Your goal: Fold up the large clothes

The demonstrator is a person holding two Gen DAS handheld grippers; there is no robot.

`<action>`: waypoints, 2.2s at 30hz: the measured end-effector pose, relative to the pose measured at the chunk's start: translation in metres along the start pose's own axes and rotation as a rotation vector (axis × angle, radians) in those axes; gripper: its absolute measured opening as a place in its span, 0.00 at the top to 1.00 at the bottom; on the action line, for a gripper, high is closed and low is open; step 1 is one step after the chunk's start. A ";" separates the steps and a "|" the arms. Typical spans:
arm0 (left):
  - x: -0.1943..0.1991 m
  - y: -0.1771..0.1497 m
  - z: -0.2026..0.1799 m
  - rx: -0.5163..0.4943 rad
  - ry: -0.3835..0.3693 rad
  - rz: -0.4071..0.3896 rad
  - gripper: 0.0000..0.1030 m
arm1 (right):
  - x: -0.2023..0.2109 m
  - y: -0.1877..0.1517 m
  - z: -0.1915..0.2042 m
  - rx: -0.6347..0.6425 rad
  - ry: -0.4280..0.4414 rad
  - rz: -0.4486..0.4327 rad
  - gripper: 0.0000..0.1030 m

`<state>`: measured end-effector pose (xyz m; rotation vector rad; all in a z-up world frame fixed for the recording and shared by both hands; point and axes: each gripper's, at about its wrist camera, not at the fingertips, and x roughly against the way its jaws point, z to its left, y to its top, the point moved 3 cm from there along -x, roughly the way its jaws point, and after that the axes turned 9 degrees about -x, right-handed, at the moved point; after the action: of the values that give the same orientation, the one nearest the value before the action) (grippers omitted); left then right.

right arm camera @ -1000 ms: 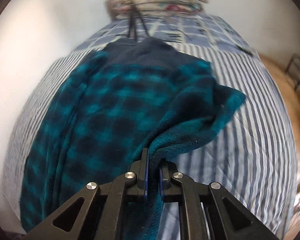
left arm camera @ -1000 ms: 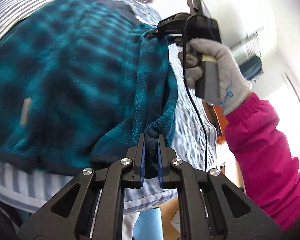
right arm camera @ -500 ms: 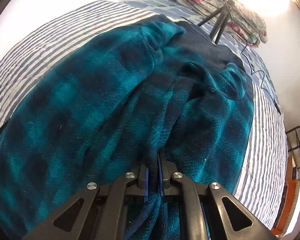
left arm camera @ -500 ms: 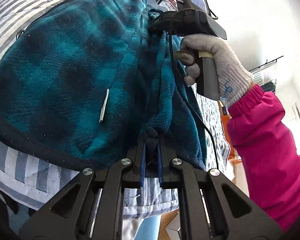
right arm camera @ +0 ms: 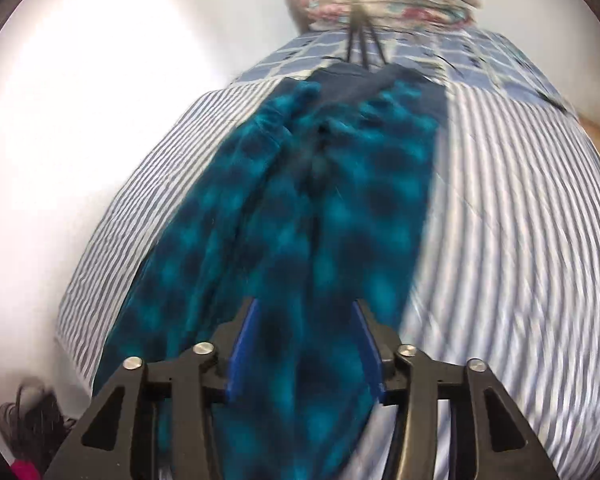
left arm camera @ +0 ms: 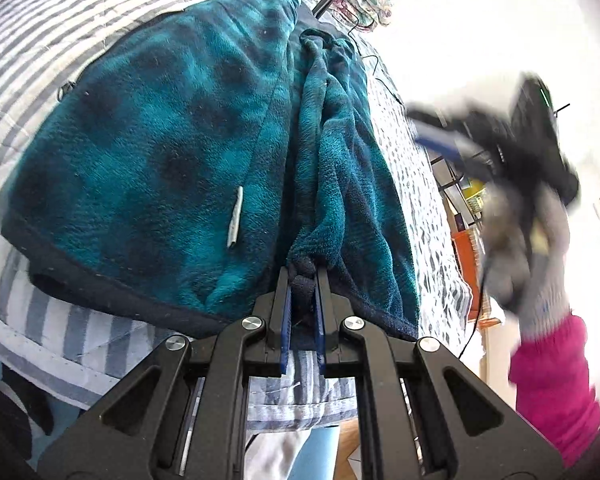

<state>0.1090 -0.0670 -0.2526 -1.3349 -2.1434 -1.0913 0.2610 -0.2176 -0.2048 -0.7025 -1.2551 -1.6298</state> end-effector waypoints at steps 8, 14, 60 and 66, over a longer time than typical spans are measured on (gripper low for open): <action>0.013 0.002 -0.012 -0.023 0.041 -0.014 0.93 | -0.006 -0.099 -0.032 -0.172 0.113 0.138 0.45; 0.013 0.000 -0.021 0.029 -0.013 0.002 0.93 | -0.025 -0.128 -0.032 -0.287 0.294 0.183 0.80; 0.125 0.137 -0.002 -0.283 0.170 -0.022 0.79 | -0.011 -0.069 0.062 -0.151 0.132 -0.027 0.97; 0.121 0.134 -0.009 -0.306 0.179 -0.010 0.80 | -0.052 -0.084 0.087 -0.049 0.039 0.054 0.90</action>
<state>0.1688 0.0283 -0.1111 -1.2954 -1.9116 -1.5299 0.1974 -0.1152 -0.2563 -0.7255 -1.1621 -1.6273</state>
